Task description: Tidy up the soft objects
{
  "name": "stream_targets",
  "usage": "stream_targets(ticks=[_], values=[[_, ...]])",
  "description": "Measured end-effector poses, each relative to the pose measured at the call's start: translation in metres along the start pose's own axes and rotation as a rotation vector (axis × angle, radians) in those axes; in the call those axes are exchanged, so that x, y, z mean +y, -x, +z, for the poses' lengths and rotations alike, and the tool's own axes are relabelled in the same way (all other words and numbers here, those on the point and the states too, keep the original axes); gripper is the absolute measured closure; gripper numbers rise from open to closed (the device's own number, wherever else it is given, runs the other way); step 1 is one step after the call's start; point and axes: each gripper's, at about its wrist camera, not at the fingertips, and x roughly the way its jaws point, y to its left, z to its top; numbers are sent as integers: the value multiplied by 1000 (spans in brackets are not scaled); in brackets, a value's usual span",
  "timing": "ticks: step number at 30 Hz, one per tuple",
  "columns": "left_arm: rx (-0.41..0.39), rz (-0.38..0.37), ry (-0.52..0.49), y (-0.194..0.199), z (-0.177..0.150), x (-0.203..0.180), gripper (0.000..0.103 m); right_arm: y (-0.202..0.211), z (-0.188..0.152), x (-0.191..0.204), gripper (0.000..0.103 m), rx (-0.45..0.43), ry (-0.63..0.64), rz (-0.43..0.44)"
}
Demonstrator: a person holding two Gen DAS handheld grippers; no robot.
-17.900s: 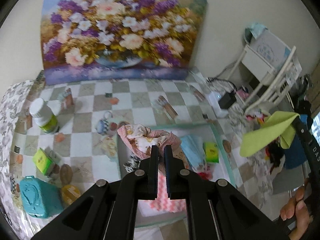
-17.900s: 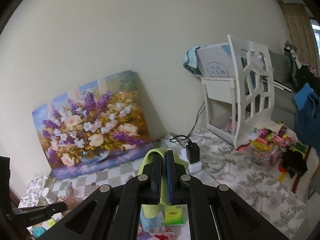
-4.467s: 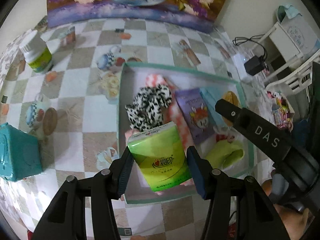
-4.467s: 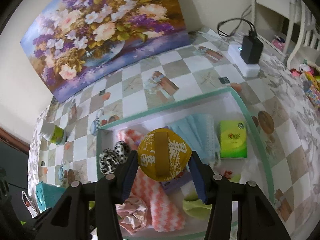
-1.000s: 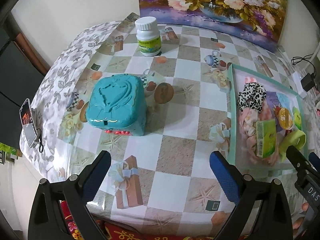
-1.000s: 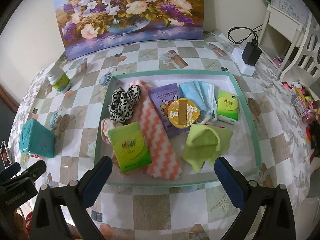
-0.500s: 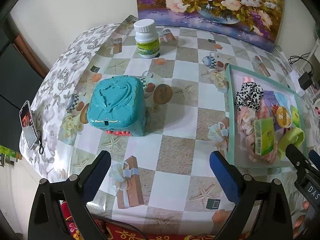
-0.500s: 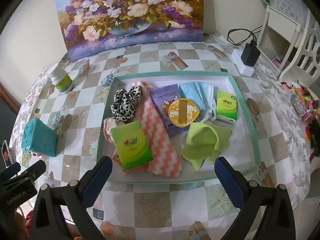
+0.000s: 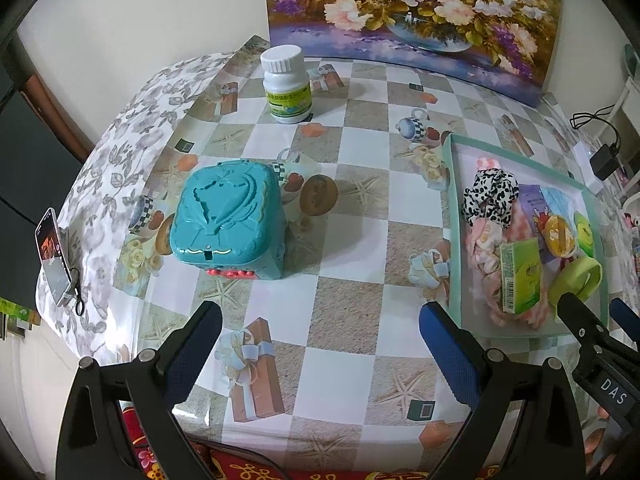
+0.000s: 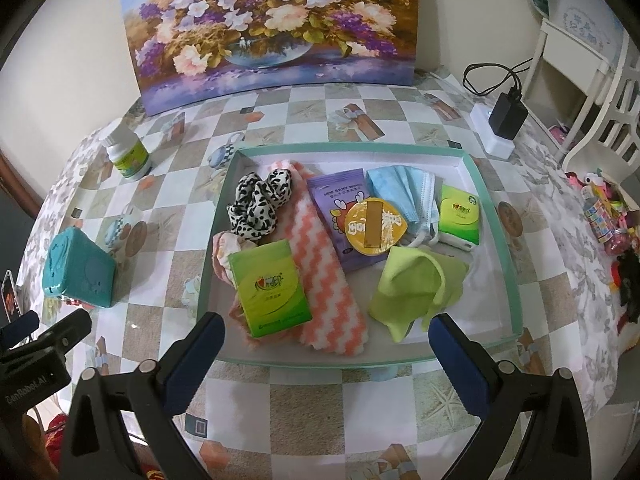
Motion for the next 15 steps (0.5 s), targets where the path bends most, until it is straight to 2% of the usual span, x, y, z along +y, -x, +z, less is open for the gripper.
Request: stream_targets(ticks=[15], values=[[7,3,-2,-3,0,-1,4,0,1,-1,0,-5,4,-6]])
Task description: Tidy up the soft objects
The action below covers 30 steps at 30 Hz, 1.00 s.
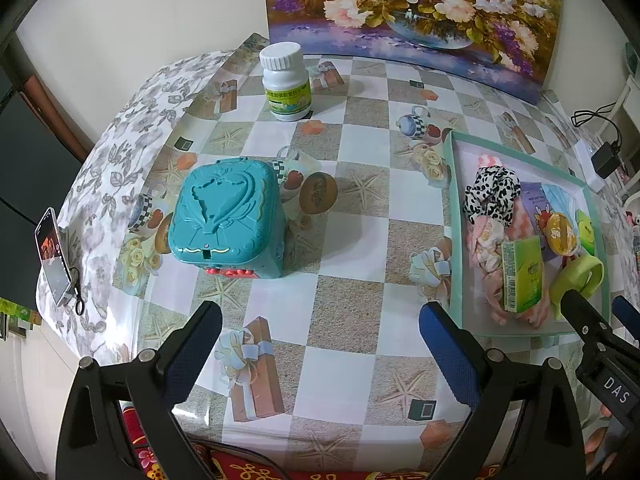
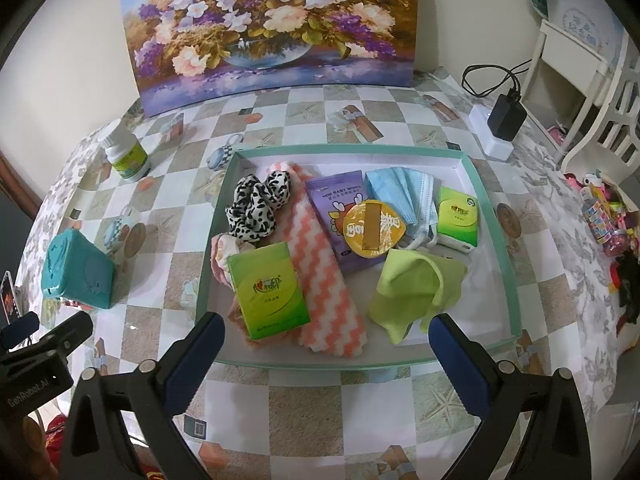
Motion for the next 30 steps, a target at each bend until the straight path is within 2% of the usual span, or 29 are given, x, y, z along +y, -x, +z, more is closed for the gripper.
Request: stream_targets(ticks=[30], values=[[4,6,19,-3,1,3,4,-5,0,-6,0,12,-7,-11]])
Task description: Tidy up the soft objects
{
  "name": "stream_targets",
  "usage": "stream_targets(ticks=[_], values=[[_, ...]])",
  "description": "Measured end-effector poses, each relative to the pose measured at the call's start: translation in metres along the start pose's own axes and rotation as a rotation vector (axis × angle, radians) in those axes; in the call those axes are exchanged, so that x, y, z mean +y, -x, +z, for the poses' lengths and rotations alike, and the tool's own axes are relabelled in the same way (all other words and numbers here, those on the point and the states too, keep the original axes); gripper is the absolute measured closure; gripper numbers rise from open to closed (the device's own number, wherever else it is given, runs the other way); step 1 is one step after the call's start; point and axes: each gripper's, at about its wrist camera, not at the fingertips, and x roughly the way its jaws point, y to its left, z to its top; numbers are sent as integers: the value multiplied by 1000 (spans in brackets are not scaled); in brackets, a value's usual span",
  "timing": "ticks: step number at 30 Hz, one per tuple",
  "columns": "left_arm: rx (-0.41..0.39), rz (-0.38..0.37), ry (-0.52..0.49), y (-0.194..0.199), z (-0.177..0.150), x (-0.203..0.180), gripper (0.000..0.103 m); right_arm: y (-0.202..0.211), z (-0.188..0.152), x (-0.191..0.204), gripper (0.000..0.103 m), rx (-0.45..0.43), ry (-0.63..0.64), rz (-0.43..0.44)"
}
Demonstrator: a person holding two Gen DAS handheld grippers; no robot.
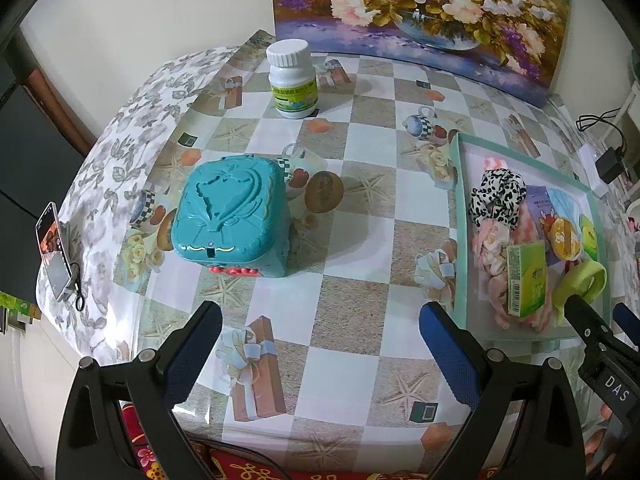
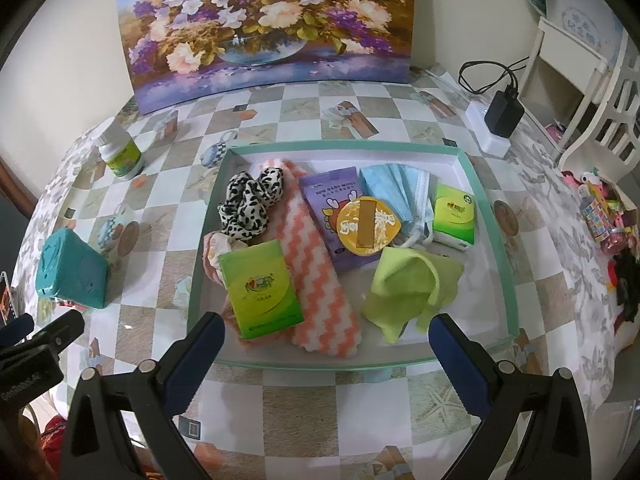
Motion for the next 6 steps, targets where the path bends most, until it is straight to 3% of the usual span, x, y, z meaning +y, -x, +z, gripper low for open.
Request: stream_targets(ticks=[6], values=[[-20,-10,5,4,0,0,4,0,0,-1,0,2,2,-1]])
